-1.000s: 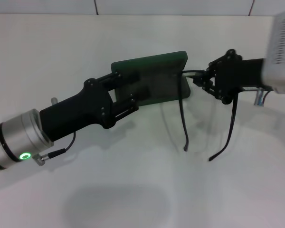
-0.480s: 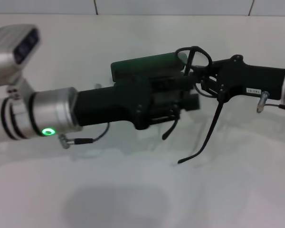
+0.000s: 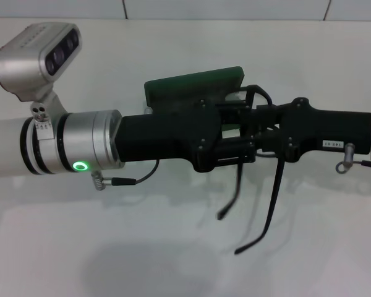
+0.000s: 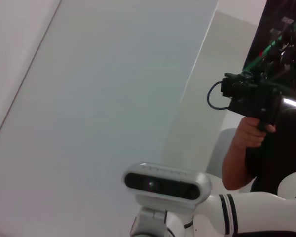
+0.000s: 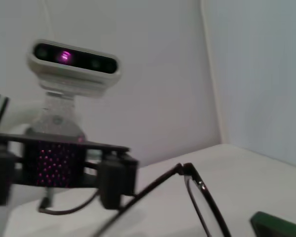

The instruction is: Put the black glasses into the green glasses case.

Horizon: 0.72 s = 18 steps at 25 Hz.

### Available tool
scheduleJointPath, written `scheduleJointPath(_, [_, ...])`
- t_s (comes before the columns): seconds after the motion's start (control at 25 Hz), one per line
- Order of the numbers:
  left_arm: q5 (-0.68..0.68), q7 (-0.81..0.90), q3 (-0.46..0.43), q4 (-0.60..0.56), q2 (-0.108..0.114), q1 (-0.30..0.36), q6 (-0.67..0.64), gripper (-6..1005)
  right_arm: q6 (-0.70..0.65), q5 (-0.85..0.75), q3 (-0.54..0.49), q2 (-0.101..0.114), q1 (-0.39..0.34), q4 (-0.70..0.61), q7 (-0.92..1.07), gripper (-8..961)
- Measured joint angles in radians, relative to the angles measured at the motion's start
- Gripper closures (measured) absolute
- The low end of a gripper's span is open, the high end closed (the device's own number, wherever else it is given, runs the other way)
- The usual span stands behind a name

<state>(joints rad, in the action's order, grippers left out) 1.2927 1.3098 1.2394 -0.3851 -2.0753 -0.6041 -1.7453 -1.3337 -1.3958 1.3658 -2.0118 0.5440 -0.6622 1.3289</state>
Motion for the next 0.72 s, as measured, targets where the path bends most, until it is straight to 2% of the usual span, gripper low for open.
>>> scheduleJointPath(0.32, [0.020,0.000,0.000,0.001,-0.004,0.003,0.046,487,-0.071,-0.016,0.006,0.002,0.037,0.058,0.012,836])
scheduleJointPath(0.72, [0.024,-0.006,0.000,0.000,-0.003,0.009,0.053,488,-0.087,-0.028,0.004,0.004,0.057,0.080,0.050,836])
